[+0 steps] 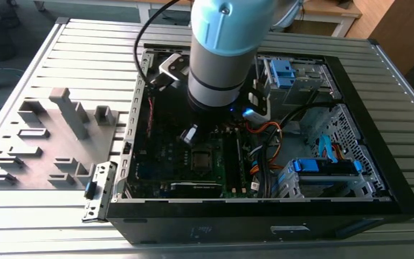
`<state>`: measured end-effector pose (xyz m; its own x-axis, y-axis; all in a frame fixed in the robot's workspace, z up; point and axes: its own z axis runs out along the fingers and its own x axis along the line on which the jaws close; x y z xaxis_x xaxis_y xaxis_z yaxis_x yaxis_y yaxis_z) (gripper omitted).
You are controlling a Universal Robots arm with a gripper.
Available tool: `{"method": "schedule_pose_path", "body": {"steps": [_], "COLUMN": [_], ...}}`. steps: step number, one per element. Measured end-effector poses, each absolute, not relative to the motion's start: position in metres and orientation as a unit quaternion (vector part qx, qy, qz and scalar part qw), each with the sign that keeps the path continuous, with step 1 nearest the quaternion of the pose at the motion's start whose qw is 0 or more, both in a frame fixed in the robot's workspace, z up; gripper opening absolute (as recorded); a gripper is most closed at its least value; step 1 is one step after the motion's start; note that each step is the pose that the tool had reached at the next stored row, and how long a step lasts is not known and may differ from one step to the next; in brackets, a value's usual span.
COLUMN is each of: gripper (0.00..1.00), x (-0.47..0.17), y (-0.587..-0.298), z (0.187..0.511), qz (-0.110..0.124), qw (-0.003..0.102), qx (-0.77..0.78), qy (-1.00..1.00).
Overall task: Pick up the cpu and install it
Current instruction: 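Close the cpu cover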
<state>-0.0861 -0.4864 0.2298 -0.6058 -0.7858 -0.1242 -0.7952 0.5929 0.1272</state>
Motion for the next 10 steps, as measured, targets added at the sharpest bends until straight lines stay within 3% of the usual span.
{"method": "schedule_pose_path", "body": {"steps": [10], "gripper": [0.11], "x": [-0.0906], "y": [-0.4932], "z": [0.2298], "qz": [0.085], "qw": [0.027], "qx": [-0.443], "qy": [0.892]}}
